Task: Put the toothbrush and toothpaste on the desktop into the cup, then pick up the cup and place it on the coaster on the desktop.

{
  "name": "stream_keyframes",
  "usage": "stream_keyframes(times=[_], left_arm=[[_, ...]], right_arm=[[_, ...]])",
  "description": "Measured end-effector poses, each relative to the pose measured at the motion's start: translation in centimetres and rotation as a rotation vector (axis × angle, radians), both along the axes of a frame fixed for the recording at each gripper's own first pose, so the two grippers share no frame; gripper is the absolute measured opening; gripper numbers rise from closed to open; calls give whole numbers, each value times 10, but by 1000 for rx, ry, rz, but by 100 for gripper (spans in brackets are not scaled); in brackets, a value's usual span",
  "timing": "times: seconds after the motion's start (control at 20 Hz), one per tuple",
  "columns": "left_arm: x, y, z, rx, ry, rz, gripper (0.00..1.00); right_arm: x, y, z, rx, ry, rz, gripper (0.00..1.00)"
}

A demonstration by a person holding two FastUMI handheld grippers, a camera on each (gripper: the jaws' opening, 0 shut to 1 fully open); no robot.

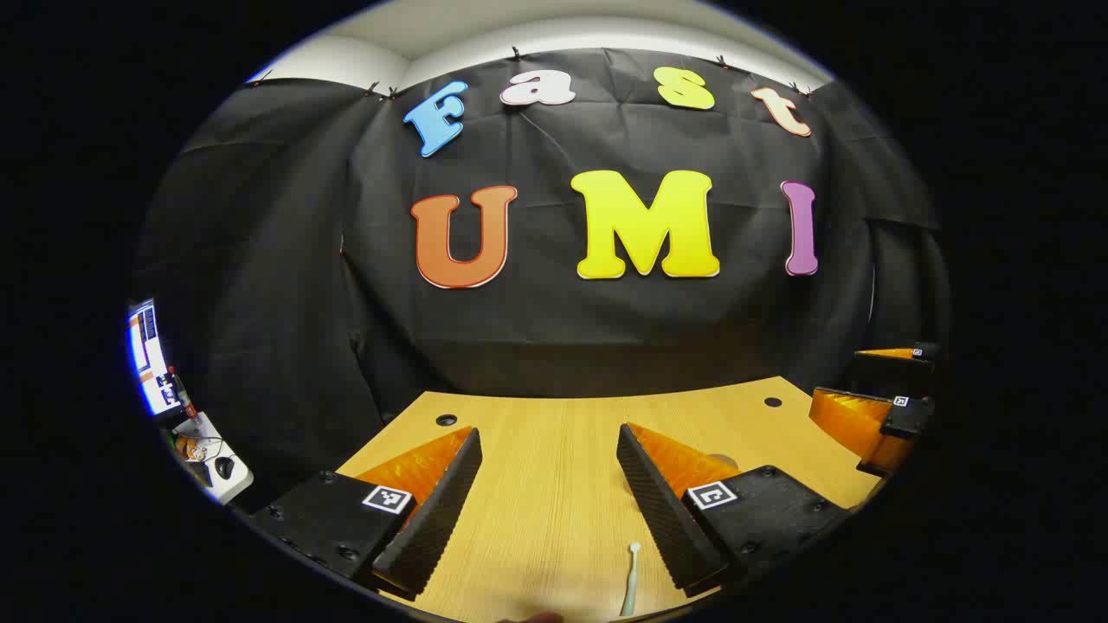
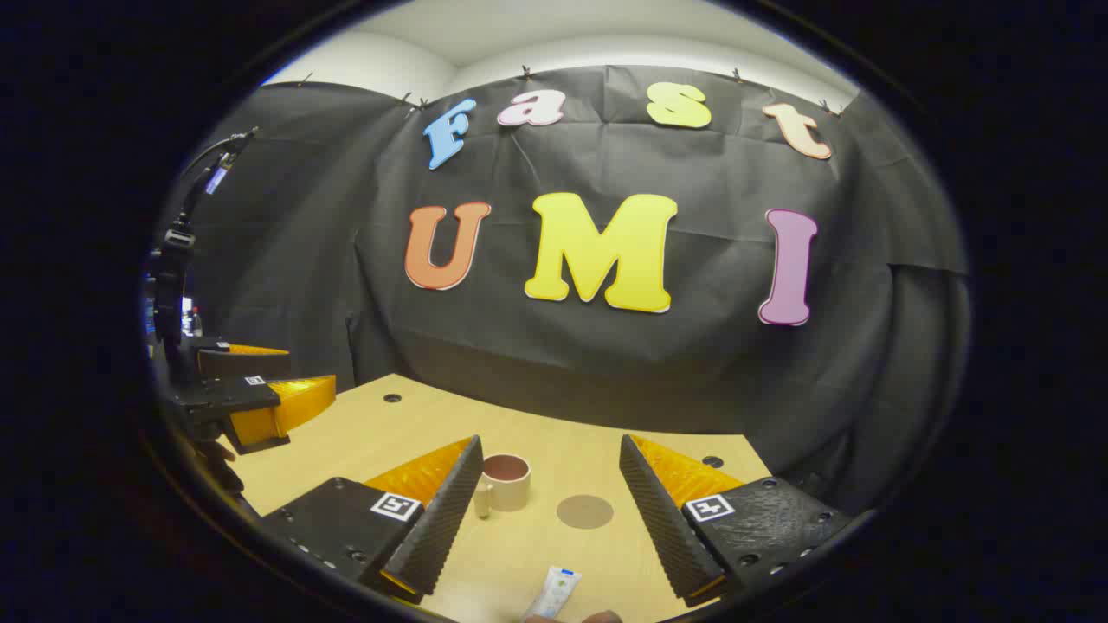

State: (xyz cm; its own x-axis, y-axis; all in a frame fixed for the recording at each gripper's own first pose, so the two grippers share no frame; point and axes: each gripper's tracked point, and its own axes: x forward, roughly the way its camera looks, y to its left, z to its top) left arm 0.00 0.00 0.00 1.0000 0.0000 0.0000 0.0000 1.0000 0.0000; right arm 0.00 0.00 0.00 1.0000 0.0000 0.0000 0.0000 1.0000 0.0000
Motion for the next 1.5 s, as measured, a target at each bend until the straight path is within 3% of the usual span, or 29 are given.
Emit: stream_keyframes(times=[0.55,0.9,1.5], left_arm=[[7,-18,-35,-31,139,-48,100],[9,-39,-69,-56,270,-106,100],[0,-78,-170,-93,666,-219,100]], right_arm=[[10,-13,-39,23,150,-8,95],[15,-23,-90,28,330,-23,95],[4,-20,-185,72,682,-11,96]])
